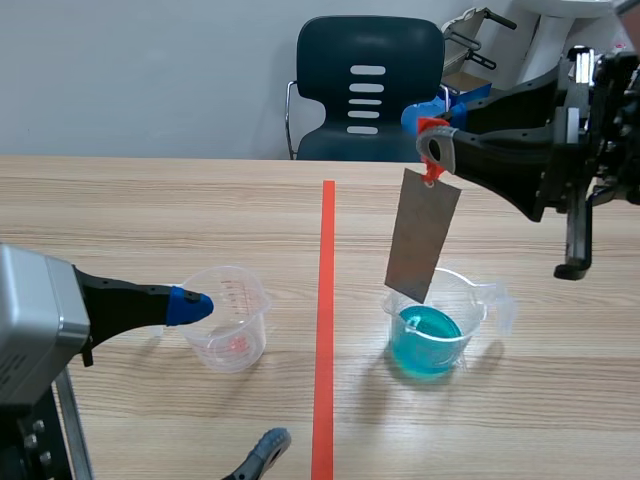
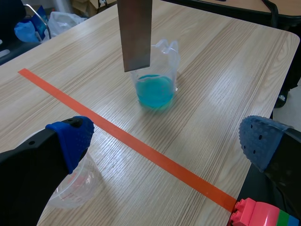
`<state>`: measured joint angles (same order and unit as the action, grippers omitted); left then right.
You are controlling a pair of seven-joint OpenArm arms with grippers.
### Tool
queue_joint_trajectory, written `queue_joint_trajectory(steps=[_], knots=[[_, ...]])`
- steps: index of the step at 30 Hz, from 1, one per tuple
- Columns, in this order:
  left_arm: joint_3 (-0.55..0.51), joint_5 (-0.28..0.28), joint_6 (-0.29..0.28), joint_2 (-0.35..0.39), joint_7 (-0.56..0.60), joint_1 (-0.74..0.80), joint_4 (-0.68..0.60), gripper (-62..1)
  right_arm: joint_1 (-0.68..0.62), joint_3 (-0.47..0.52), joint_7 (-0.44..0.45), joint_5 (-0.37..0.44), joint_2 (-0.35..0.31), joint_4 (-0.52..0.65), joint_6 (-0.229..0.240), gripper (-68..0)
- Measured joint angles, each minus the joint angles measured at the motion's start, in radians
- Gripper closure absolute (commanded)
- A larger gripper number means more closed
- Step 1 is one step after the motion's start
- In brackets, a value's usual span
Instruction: Do the redox reaction experiment
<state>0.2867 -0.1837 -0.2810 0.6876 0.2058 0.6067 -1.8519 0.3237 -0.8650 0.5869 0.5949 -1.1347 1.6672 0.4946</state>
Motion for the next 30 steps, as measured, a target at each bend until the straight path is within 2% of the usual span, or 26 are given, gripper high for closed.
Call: queue_joint_trajectory(steps=[10, 12, 17, 22, 25, 30], knots=[[0.0, 0.0, 0.0, 0.0, 0.0, 0.0, 0.0, -62.3, 0.0, 0.0, 0.056, 0.014, -0.03, 0.0, 0.003, -0.8], [0.0, 0.0, 0.0, 0.0, 0.0, 0.0, 0.0, -62.3, 0.0, 0.0, 0.064, 0.023, -0.04, 0.0, 0.019, -0.8], [0.0, 0.0, 0.0, 0.0, 0.0, 0.0, 0.0, -62.3, 0.0, 0.0, 0.078, 0.047, -0.067, 0.002, 0.025, -0.8], [0.0, 0.0, 0.0, 0.0, 0.0, 0.0, 0.0, -62.3, 0.0, 0.001, 0.097, 0.055, -0.121, 0.051, 0.023, -0.8], [0.0, 0.0, 0.0, 0.0, 0.0, 0.0, 0.0, -62.3, 0.0, 0.004, 0.097, 0.109, -0.16, 0.088, 0.026, -0.8], [0.0, 0.0, 0.0, 0.0, 0.0, 0.0, 0.0, -62.3, 0.0, 0.015, 0.119, 0.155, -0.23, 0.121, 0.026, -0.8]])
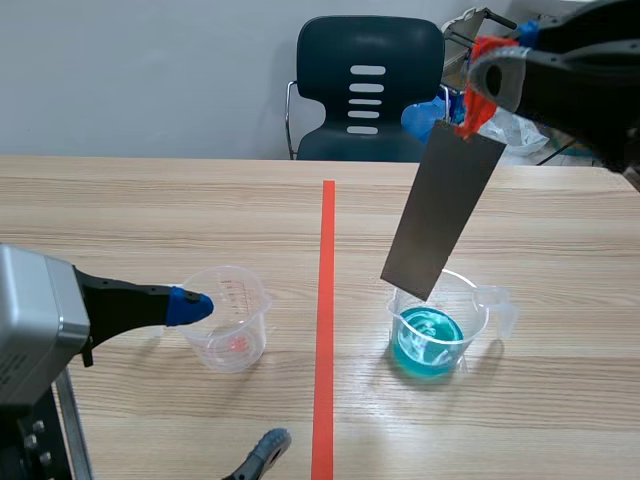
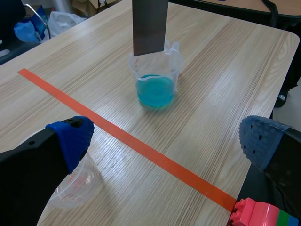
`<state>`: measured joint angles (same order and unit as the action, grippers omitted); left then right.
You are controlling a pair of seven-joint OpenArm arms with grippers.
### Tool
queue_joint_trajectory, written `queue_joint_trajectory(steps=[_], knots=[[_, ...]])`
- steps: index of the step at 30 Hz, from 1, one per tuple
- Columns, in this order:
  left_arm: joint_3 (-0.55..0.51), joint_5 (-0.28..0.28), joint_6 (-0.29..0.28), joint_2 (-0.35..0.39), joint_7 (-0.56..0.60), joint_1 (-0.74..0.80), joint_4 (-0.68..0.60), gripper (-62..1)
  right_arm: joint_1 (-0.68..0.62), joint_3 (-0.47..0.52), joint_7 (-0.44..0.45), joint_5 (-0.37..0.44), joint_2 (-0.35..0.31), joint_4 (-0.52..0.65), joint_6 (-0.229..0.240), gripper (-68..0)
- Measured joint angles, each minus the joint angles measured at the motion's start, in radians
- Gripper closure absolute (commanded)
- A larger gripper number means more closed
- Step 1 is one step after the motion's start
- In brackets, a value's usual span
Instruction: Do the redox reaction experiment
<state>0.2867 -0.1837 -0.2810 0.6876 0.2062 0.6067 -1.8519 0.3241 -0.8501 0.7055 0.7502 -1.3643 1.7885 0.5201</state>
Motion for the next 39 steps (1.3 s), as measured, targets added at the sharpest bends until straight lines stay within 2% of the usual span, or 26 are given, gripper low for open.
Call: queue_joint_trajectory(steps=[9, 13, 15, 20, 31, 39], knots=[[0.0, 0.0, 0.0, 0.0, 0.0, 0.0, 0.0, -62.3, 0.006, 0.0, 0.014, 0.057, -0.099, 0.04, 0.005, -0.8], [0.0, 0.0, 0.0, 0.0, 0.0, 0.0, 0.0, -62.3, 0.011, 0.0, 0.032, 0.082, -0.13, 0.042, 0.03, -0.8], [0.0, 0.0, 0.0, 0.0, 0.0, 0.0, 0.0, -62.3, 0.01, 0.0, 0.045, 0.08, -0.144, 0.042, 0.059, -0.8], [0.0, 0.0, 0.0, 0.0, 0.0, 0.0, 0.0, -62.3, 0.011, 0.0, 0.056, 0.1, -0.177, 0.042, 0.061, -0.8], [0.0, 0.0, 0.0, 0.0, 0.0, 0.0, 0.0, -62.3, 0.011, 0.0, 0.022, 0.1, -0.181, 0.042, 0.061, -0.8], [0.0, 0.0, 0.0, 0.0, 0.0, 0.0, 0.0, -62.3, 0.01, 0.0, -0.065, 0.101, -0.122, 0.027, 0.051, -0.8]])
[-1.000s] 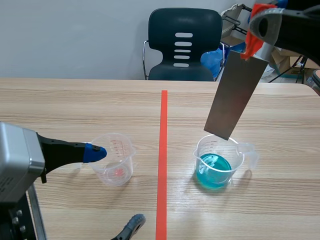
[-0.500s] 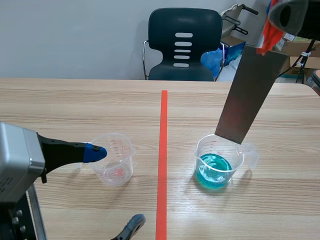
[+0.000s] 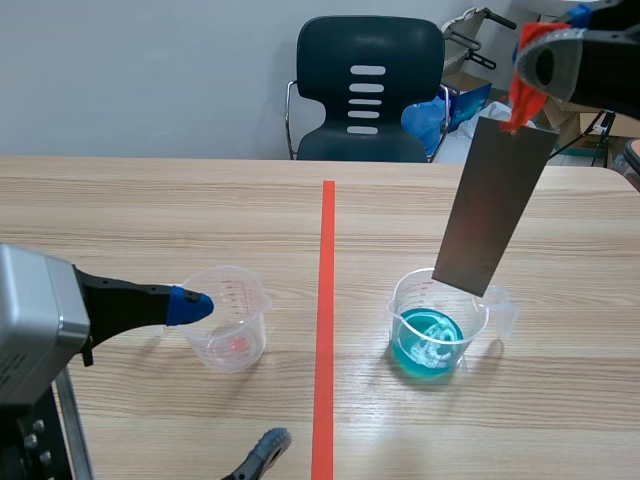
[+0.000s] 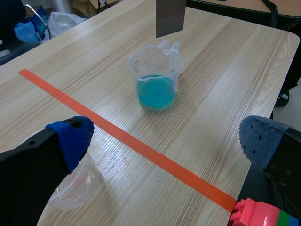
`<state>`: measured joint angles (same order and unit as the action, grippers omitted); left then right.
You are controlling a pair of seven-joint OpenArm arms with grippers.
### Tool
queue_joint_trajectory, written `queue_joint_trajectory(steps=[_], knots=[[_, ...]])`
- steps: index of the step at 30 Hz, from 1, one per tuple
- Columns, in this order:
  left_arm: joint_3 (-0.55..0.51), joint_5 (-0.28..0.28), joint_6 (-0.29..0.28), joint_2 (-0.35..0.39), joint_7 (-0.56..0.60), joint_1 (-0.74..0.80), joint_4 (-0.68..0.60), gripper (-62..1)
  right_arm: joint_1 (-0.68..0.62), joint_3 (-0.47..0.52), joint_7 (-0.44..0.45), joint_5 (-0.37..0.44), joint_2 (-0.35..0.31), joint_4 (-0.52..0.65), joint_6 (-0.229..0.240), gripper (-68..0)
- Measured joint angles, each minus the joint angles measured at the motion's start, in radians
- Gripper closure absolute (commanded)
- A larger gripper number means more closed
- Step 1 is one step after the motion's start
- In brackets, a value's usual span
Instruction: Do the redox reaction experiment
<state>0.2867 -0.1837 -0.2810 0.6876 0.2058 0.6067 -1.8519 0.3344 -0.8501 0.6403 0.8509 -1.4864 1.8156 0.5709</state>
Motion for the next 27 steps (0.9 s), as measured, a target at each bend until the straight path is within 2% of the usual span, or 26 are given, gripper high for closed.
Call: queue_joint_trajectory(steps=[9, 27], knots=[[0.0, 0.0, 0.0, 0.0, 0.0, 0.0, 0.0, -62.3, 0.0, 0.0, -0.046, -0.001, 0.053, -0.045, -0.002, -0.8], [0.0, 0.0, 0.0, 0.0, 0.0, 0.0, 0.0, -62.3, 0.0, 0.0, -0.102, -0.001, 0.116, -0.106, -0.002, -0.8]])
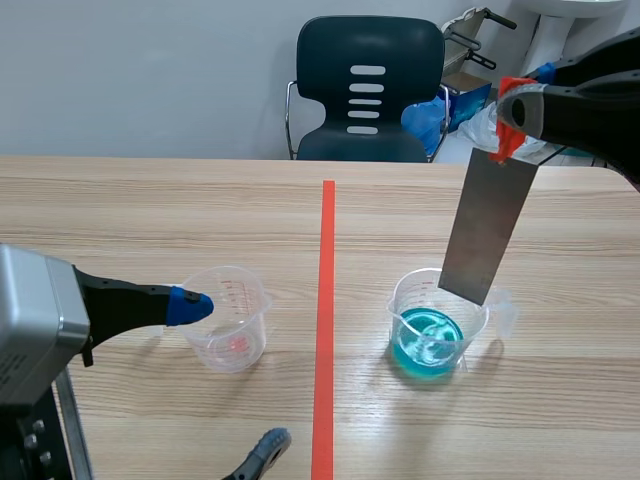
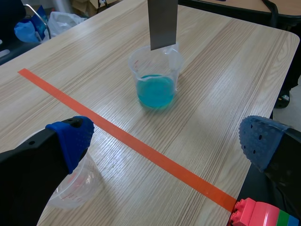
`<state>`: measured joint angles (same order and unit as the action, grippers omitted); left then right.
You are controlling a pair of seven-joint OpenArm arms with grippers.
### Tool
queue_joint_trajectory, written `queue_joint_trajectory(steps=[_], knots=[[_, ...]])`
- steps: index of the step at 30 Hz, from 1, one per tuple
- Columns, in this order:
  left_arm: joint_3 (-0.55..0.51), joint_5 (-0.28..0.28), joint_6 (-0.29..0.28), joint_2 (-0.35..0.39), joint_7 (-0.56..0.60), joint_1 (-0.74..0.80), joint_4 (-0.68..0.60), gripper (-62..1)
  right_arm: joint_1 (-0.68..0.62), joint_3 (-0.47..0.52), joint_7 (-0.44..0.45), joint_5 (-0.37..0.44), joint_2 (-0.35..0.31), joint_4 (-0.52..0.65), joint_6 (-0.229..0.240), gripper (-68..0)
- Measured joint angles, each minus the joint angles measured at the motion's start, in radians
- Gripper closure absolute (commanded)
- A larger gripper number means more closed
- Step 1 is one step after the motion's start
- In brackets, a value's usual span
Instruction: Do the redox reaction experiment
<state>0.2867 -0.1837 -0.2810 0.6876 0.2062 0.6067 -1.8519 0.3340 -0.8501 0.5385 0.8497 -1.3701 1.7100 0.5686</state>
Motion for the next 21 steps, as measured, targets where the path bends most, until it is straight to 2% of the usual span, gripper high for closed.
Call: queue_joint_trajectory(steps=[9, 21], knots=[[0.0, 0.0, 0.0, 0.0, 0.0, 0.0, 0.0, -62.3, 0.0, 0.0, -0.027, -0.008, 0.029, -0.018, 0.0, -0.8], [0.0, 0.0, 0.0, 0.0, 0.0, 0.0, 0.0, -62.3, 0.0, 0.0, -0.053, -0.008, 0.03, -0.018, 0.0, -0.8]])
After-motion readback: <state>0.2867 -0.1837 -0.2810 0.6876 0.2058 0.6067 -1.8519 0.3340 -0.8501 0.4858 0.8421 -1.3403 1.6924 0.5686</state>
